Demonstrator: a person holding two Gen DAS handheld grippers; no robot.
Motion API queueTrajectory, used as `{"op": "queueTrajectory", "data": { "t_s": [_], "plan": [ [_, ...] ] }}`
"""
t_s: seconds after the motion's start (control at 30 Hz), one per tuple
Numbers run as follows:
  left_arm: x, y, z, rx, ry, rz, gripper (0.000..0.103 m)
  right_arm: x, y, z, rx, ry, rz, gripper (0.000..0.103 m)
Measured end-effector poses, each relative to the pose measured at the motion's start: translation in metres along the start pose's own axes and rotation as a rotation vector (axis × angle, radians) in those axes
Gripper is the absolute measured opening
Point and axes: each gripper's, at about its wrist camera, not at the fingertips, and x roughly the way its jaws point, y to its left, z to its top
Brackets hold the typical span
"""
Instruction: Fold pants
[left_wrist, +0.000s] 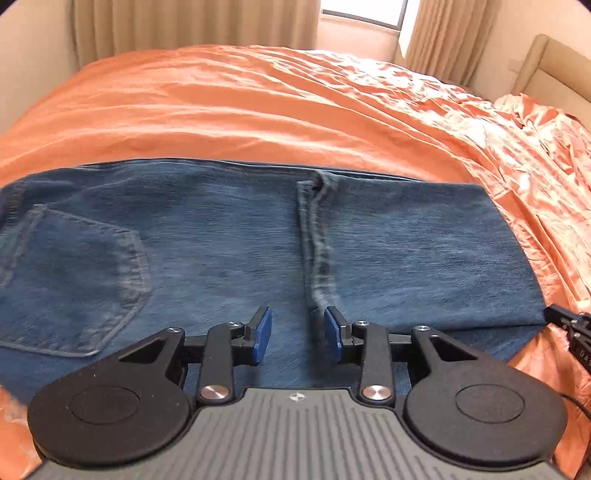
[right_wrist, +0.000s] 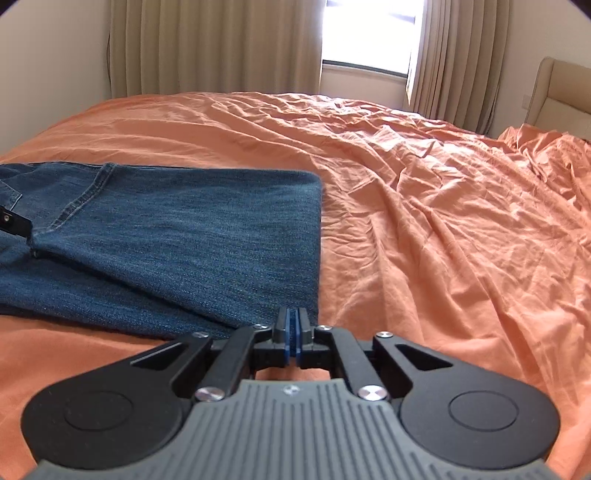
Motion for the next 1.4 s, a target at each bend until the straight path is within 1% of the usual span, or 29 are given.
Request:
{"op": "queueTrajectory", "data": {
  "t_s": [0.1, 0.23, 0.4, 0.53, 0.6, 0.67, 0.73, 0.83, 0.87, 0.93, 1.03, 1.17, 1.23, 1.3, 1.4],
  "plan": [
    [-0.03, 0.028, -0.006, -0.065, -0.04, 0.007, 0.04, -0.016, 0.009, 0.007, -0.041, -0.054, 0.036, 0.0],
    [-0.065, 0.075, -0.011, -0.2, -0.098, 0.047, 0.04, -0.028, 0.03, 0.025, -0.066, -0.052, 0.103, 0.0],
    [-0.101, 0.159, -0.028, -0.455, -0.18, 0.081, 0.041, -0.031, 0.071, 0.054, -0.103, -0.053, 0.214, 0.009],
    [-0.112, 0.222, -0.049, -0.646, -0.21, 0.095, 0.042, -0.023, 0.111, 0.073, -0.167, -0.037, 0.248, 0.013],
    [-0.112, 0.249, -0.061, -0.741, -0.227, 0.083, 0.042, -0.016, 0.131, 0.08, -0.186, -0.019, 0.271, 0.013],
    [-0.104, 0.276, -0.072, -0.849, -0.236, 0.033, 0.042, -0.003, 0.148, 0.087, -0.195, 0.007, 0.289, 0.013],
    [-0.094, 0.297, -0.081, -0.94, -0.241, -0.016, 0.042, 0.01, 0.163, 0.092, -0.202, 0.023, 0.279, 0.013],
    [-0.077, 0.318, -0.086, -1.034, -0.28, -0.078, 0.044, 0.027, 0.177, 0.097, -0.189, 0.052, 0.283, 0.013],
    [-0.072, 0.323, -0.086, -1.055, -0.291, -0.098, 0.046, 0.031, 0.18, 0.099, -0.184, 0.059, 0.287, 0.013],
    [-0.058, 0.332, -0.085, -1.093, -0.306, -0.127, 0.046, 0.042, 0.184, 0.102, -0.184, 0.074, 0.286, 0.013],
    [-0.035, 0.341, -0.081, -1.123, -0.296, -0.125, 0.046, 0.055, 0.187, 0.104, -0.169, 0.1, 0.299, 0.013],
    [-0.015, 0.347, -0.072, -1.105, -0.289, -0.094, 0.047, 0.073, 0.187, 0.1, -0.149, 0.161, 0.333, 0.013],
    [-0.006, 0.349, -0.069, -1.094, -0.279, -0.084, 0.048, 0.082, 0.188, 0.092, -0.15, 0.194, 0.331, 0.013],
    [0.001, 0.35, -0.064, -1.078, -0.265, -0.067, 0.047, 0.086, 0.187, 0.088, -0.133, 0.208, 0.333, 0.013],
    [0.007, 0.346, -0.054, -1.041, -0.245, -0.007, 0.043, 0.094, 0.189, 0.087, -0.115, 0.235, 0.327, 0.013]
  ]
}}
